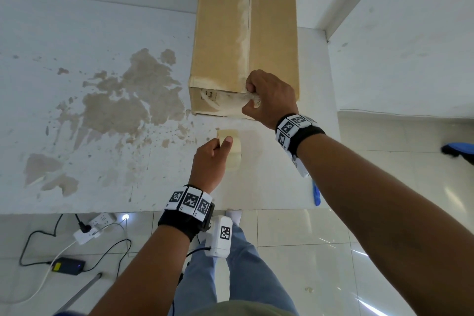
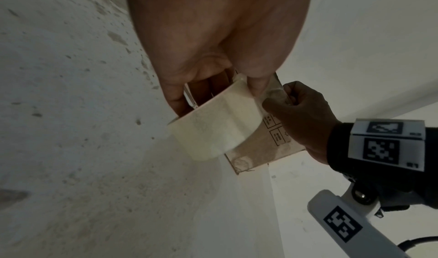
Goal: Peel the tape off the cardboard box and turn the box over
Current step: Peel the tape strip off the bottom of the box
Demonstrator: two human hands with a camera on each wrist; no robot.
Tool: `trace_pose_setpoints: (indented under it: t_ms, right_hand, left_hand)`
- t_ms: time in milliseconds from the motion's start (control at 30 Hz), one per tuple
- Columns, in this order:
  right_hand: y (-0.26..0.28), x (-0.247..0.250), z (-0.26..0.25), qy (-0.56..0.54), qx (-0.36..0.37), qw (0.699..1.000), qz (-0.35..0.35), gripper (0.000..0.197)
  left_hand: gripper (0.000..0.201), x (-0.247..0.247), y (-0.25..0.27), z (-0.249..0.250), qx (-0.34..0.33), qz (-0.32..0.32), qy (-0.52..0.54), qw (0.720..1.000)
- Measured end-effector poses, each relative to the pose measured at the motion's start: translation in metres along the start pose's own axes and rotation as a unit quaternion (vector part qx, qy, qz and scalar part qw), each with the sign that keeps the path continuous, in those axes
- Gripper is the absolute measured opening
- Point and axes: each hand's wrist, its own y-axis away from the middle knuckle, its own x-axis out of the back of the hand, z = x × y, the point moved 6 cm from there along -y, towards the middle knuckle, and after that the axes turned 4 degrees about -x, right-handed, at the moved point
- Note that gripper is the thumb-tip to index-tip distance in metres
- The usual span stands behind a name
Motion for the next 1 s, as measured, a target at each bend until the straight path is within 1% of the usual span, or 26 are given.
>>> trace_pose_setpoints:
  t_ms: [167, 267, 333, 400, 500, 567, 633, 733, 867, 1000]
  right_hand:
    - [-0.001, -0.001, -0.005, -0.014, -0.045, 0.998, 0.05, 0.034]
    - [0.0, -0.002, -0.007, -0.007, -0.047, 0.997, 0.066, 0.034]
    - [0.001, -0.002, -0.005, -0.006, -0.038, 0.997, 0.06, 0.03]
    - [0.002, -0.002, -0.001, -0.009, -0.017, 0.999, 0.038, 0.029]
    - [0.002, -0.004, 0.003, -0.009, 0.005, 1.0, -0.001, 0.034]
    - [0.002, -0.002, 0.003, -0.014, 0.004, 1.0, -0.01, 0.034]
    - [0.002, -0.001, 0.003, -0.03, -0.008, 1.0, -0.005, 0.031]
    - [0.002, 0.001, 0.0, -0.033, -0.034, 0.999, 0.025, 0.027]
    - [0.001, -0.001, -0.006, -0.014, -0.053, 0.997, 0.048, 0.032]
    - [0.0, 0.0, -0.009, -0.015, -0.056, 0.997, 0.058, 0.036]
  left_hand:
    - [0.051, 0.0, 0.001, 0.0, 0.004, 0.0, -0.005, 1.0]
    - [0.051, 0.0, 0.0, -0.002, 0.003, 0.002, -0.008, 1.0]
    - [0.051, -0.001, -0.001, -0.002, 0.003, 0.0, -0.009, 1.0]
    - [0.052, -0.002, -0.001, -0.001, 0.005, 0.0, -0.014, 1.0]
    - [0.051, -0.003, -0.001, 0.001, 0.003, -0.001, -0.014, 1.0]
    - [0.051, -0.005, 0.0, 0.002, 0.003, -0.003, -0.008, 1.0]
    - [0.051, -0.007, 0.001, 0.004, 0.002, -0.004, -0.002, 1.0]
    - [0.051, -0.007, 0.003, 0.003, -0.002, -0.002, -0.001, 1.0]
    - [0.051, -0.004, 0.004, -0.003, 0.002, 0.001, -0.009, 1.0]
    - [0.051, -0.001, 0.005, -0.006, 0.006, 0.003, -0.014, 1.0]
